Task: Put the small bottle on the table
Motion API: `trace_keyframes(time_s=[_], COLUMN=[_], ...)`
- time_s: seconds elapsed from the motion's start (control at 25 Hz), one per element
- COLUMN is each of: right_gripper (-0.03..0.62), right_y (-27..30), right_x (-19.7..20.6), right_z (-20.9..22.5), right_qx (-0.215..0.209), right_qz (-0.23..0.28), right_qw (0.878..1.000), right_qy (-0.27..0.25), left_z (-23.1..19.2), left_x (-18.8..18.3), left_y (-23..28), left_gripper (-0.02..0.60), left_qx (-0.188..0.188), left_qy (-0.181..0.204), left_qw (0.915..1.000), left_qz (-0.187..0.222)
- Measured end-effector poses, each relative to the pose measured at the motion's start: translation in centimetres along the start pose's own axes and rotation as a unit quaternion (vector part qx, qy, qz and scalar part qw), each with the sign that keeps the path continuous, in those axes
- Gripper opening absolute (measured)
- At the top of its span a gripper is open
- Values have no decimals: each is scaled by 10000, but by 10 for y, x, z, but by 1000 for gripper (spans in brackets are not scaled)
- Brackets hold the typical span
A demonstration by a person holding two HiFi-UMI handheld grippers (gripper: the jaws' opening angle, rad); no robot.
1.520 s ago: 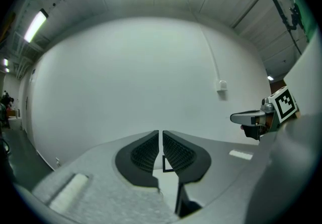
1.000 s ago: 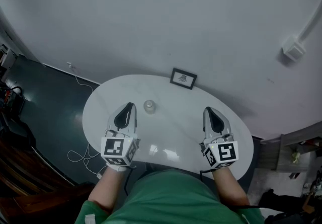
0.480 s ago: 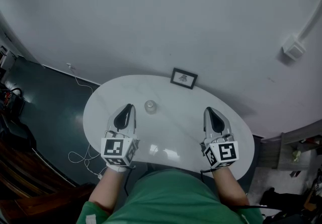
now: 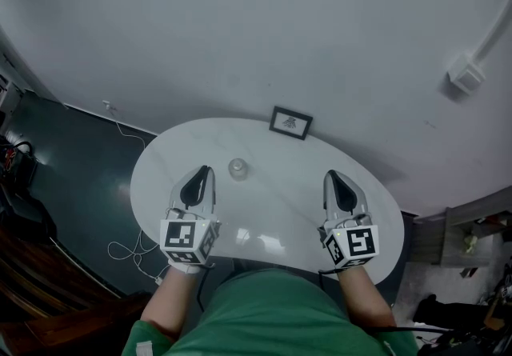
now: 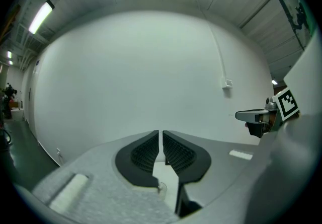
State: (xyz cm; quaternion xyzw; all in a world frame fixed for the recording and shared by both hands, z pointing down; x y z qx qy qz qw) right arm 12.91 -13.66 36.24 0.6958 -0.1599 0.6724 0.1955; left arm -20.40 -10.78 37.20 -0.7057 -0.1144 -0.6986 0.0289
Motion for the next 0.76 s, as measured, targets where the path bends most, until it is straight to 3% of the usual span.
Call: trace_keyframes(time_s=[0.76], right_gripper=[-2], right_y=[5], right_x=[1], right_z=[-12], right_qx=[14], right_qz=[-125], right_qw=[9999], right_qy=[-84], left_z=[-19], left_x=[12], left_y=[-2], left_gripper=[34], left_qx=[-98], left_qy=[-133], left_qw=[9998], left_qz=[-101])
Point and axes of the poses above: the fingertips, and each gripper's own axes: y forward along the fingers, z to its right, x out of its underside, the point moved 10 cm from there along -y, backward along the fingers, and after that the axes turned 1 degree about y, right-handed, at the moved point
